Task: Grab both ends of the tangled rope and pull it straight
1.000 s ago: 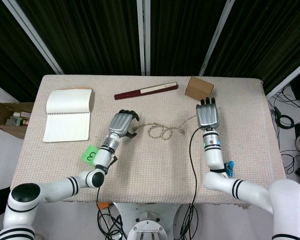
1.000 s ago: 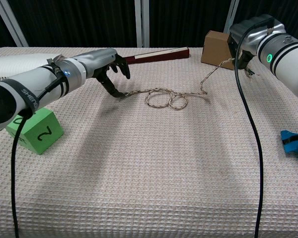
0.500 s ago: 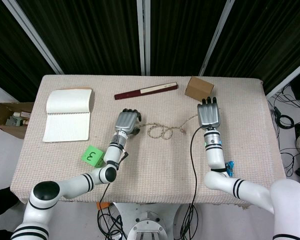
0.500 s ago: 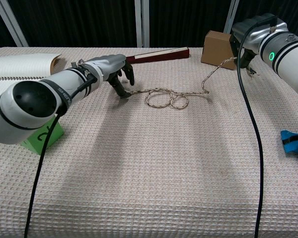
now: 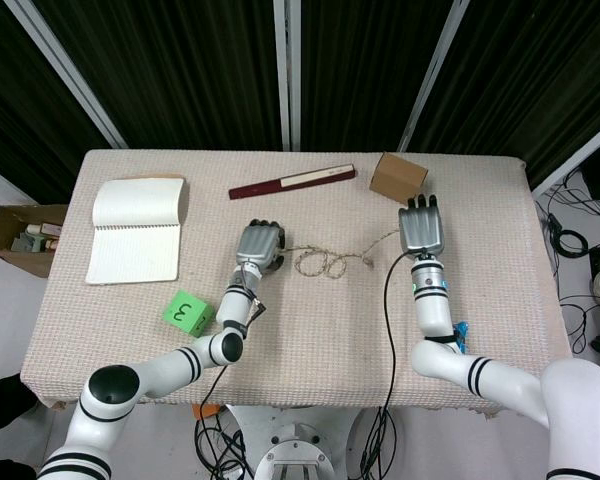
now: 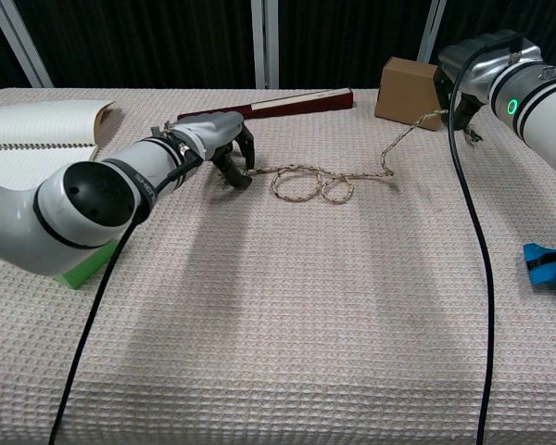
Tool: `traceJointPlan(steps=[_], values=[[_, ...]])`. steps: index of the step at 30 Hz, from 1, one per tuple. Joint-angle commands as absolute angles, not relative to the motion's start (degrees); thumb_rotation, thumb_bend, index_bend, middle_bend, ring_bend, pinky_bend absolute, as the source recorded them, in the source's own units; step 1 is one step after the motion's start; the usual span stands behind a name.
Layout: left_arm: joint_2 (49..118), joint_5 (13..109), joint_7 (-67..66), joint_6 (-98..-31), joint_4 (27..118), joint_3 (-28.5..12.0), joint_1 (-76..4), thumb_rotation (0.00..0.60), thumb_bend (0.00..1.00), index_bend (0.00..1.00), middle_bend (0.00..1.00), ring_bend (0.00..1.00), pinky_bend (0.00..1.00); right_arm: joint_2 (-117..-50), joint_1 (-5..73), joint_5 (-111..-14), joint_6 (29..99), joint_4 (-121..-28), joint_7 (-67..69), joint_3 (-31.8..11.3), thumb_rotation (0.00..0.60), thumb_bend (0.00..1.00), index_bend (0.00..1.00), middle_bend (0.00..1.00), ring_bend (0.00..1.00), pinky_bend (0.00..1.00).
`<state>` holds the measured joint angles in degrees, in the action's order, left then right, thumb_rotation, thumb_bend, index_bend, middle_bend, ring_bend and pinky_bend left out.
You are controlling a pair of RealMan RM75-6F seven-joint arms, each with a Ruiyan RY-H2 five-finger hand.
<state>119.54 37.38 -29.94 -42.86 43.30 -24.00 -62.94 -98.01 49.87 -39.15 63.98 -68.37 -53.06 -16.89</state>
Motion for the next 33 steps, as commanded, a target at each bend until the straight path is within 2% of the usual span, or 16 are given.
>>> traceJointPlan(steps=[1, 12, 17, 26, 33], values=[[119.82, 37.49, -29.77, -42.8, 42.78, -24.05, -62.96, 0.6, 0.38, 0.5, 0.24, 0.18, 0.16, -98.02, 49.84, -39.15, 63.88, -68.18, -52.93, -16.85, 0.6, 0.49, 0.66, 0.32, 0.19, 0.23], [120.45, 38.97, -28.74, -43.05, 41.45, -23.74, -62.35, 0.6, 0.5, 0.6, 0.26, 0.18, 0.16, -98.04, 49.59, -38.98, 63.68, -67.64, -52.55, -16.68, 0.6, 0.49, 0.66, 0.32, 0.19, 0.23], [118.69, 40.98, -26.84, -44.43, 43.89, -23.14, -60.32, 0.6, 0.55, 0.64, 0.29, 0.19, 0.16, -97.12, 48.9, -39.31, 64.11, -68.94, -51.8, -16.58, 0.6, 0.5, 0.66, 0.32, 0.19, 0.23], [106.87, 49.53, -18.06, -52.5, 58.87, -17.89, -48.0, 0.6, 0.56, 0.66, 0.29, 0.19, 0.16, -89.59, 42.95, -42.58, 67.25, -76.74, -45.56, -14.99, 0.6, 0.53, 0.68, 0.32, 0.19, 0.23], [98.44, 53.36, -14.47, -56.18, 65.12, -13.82, -40.44, 0.6, 0.56, 0.66, 0.3, 0.19, 0.16, -84.18, 37.39, -44.69, 69.09, -79.01, -41.29, -12.14, 0.6, 0.53, 0.68, 0.32, 0.19, 0.23]])
